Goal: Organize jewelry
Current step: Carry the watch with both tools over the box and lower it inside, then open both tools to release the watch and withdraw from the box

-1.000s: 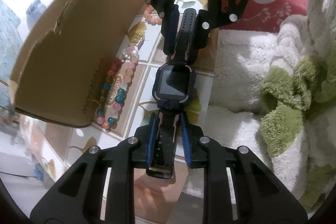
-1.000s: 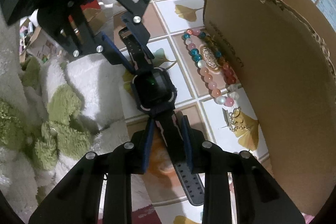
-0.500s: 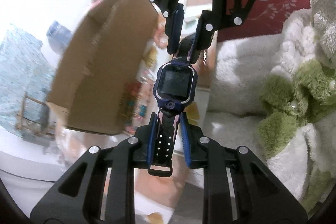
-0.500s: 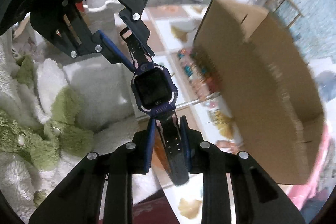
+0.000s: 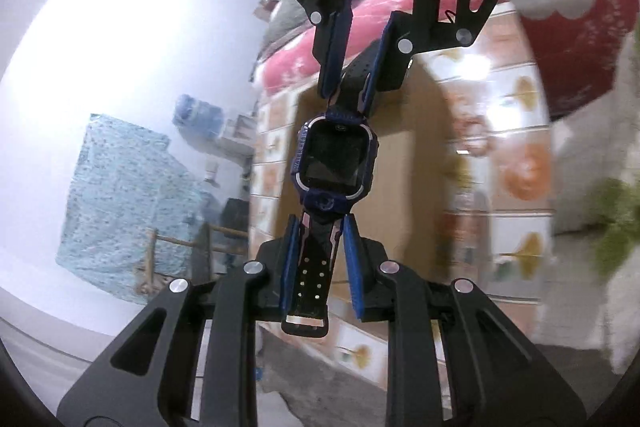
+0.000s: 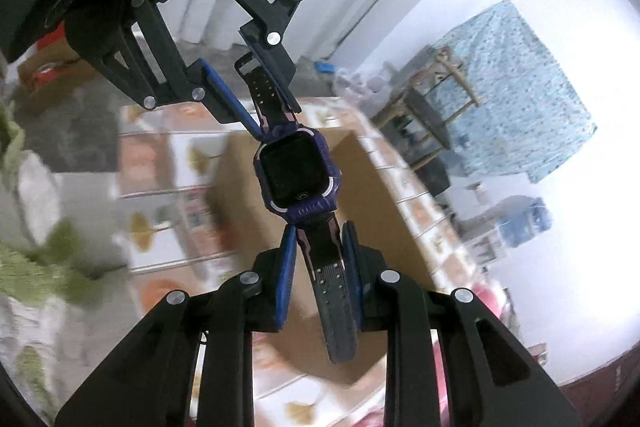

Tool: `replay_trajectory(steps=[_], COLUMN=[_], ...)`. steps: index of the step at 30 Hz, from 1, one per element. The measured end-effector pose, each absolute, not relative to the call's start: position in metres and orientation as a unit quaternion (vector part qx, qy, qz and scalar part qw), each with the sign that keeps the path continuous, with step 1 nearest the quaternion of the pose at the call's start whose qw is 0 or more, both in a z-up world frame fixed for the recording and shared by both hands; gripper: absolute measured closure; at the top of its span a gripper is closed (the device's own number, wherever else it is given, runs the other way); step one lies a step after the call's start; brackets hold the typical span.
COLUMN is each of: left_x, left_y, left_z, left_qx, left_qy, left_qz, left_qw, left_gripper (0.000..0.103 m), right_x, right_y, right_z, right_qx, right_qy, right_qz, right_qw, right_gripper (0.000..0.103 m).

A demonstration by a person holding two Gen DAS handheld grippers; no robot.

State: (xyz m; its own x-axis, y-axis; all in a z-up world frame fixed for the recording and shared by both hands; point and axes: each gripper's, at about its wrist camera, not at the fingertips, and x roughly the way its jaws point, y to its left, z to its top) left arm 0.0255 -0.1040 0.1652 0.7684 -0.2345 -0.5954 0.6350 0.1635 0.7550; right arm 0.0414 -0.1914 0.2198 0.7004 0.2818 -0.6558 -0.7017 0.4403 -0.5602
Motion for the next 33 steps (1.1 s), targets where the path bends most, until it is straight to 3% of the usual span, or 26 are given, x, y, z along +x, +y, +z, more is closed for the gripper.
replay_trajectory(steps=[12,19,26,28,33], left_x=[0.174,0.212,0.216,0.213,0.199], left_y=[-0.116,-0.123,-0.122,-0.121,-0.117], left_z=[0.09,0.052,0.039,0.041,0.07], left_qx=[0.549,0.55,0.551,0.547,0.52], left_qy=[0.269,0.318,0.338,0.335,0.322], left_qz=[-0.334,-0.346,-0.335,-0.332,-0.311], left_qw=[0.718,0.69,0.686,0.692,0.728], left_gripper=[0.082,0.082,0.08,0.071,0.064], right_x=[0.215,0.26,0.27,0.268,0.257], right_y=[-0.191,-0.182,-0.18,-0.182,-0.201], right_z=[0.123,0.081,0.081,0.082,0.11], right_qx=[-0.4,-0.38,-0.378,-0.379,-0.364], right_qy=[0.372,0.451,0.464,0.46,0.443], right_qz=[0.37,0.385,0.354,0.344,0.315], right_qw=[0.752,0.71,0.718,0.725,0.756], right_gripper=[0.08,0.079,0.078,0.078,0.078])
